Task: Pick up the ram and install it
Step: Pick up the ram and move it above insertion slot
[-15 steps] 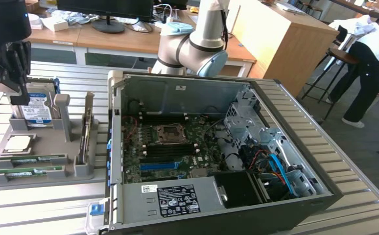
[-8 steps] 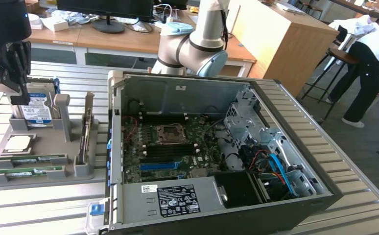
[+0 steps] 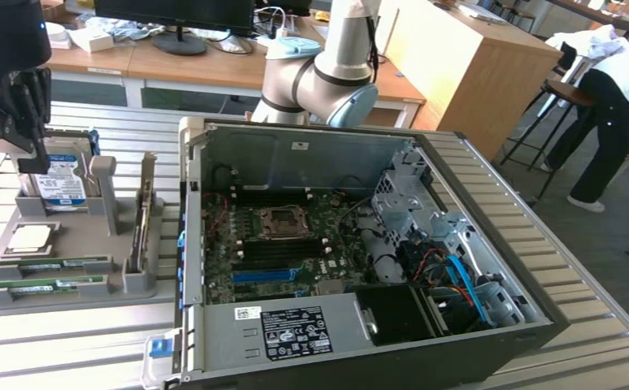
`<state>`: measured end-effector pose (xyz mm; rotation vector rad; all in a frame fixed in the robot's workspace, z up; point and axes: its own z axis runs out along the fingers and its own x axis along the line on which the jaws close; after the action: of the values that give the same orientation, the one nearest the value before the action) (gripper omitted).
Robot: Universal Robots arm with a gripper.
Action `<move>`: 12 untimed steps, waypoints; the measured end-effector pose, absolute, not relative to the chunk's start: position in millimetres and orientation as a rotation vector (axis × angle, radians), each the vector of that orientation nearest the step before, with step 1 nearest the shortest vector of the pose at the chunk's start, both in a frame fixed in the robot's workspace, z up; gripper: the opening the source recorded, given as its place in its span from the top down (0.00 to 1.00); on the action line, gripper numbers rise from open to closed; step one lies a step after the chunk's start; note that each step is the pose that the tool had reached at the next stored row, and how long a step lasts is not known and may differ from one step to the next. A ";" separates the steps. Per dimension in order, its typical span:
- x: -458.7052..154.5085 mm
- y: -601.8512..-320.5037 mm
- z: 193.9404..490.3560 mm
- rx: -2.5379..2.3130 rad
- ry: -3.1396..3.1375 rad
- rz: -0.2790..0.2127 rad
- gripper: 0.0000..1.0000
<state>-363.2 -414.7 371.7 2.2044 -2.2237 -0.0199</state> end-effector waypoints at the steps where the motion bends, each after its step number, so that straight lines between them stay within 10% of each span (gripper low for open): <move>1: -363.7 -414.7 371.7 2.207 -2.226 -0.022 0.90; 12: -364.6 -414.6 370.5 2.210 -2.230 -0.026 0.90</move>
<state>-364.6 -414.6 370.5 2.2104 -2.2300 -0.0262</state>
